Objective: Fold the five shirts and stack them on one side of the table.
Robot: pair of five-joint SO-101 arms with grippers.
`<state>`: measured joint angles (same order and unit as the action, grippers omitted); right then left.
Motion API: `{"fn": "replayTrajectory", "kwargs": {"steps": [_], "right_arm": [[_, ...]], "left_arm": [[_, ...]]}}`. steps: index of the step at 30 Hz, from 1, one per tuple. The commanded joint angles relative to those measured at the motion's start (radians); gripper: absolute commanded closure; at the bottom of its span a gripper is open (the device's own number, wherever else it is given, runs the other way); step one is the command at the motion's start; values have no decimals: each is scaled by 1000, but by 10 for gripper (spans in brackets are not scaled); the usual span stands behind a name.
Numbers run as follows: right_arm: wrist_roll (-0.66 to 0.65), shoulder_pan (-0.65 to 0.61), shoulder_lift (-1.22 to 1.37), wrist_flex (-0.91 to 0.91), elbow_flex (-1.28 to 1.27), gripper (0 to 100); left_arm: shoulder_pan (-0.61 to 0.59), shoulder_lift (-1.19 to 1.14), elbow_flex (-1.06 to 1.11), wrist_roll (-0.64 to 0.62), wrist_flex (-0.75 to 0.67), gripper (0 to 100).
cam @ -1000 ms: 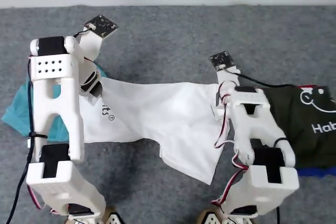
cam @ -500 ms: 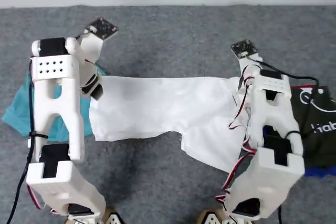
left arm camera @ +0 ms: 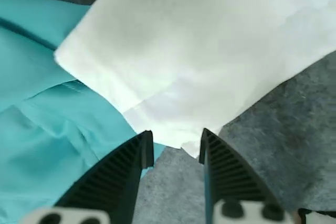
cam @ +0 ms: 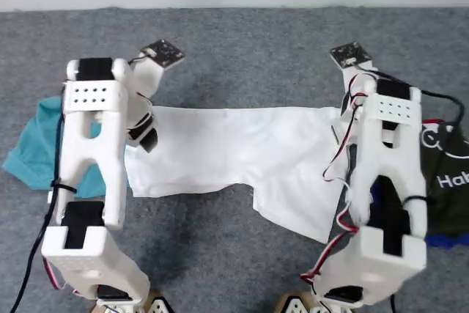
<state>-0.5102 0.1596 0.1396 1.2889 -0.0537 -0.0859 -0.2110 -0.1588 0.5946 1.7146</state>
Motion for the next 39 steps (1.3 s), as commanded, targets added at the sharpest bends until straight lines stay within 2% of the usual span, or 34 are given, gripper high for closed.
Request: {"fn": "replayTrajectory", "kwargs": {"steps": [1, 6, 9, 16, 24, 27, 30, 31, 35, 39], "right_arm": [[14, -1, -111, 70, 37, 782], [14, -39, -191, 143, 32, 782], [14, -64, -226, 153, 32, 782], [14, -122, -283, 202, 32, 782], [14, -125, -302, 209, 29, 782], [14, -125, -303, 208, 11, 783], [14, -125, -303, 203, -26, 783], [14, -125, -303, 202, -37, 783], [14, -127, -303, 200, -55, 783], [14, -130, -303, 200, -55, 783]], "left_arm": [[-52, 48, 81, -11, -114, 848], [-258, 48, 191, -190, -370, 848], [-338, 48, 225, -239, -466, 848], [-348, -63, 306, -241, -678, 848], [-376, -307, 275, -244, -824, 852], [-446, -344, 200, -255, -819, 871], [-549, -345, 110, -338, -793, 961], [-588, -345, 70, -374, -766, 995], [-735, -345, -97, -505, -617, 989], [-836, -345, -320, -572, -430, 988]]}}
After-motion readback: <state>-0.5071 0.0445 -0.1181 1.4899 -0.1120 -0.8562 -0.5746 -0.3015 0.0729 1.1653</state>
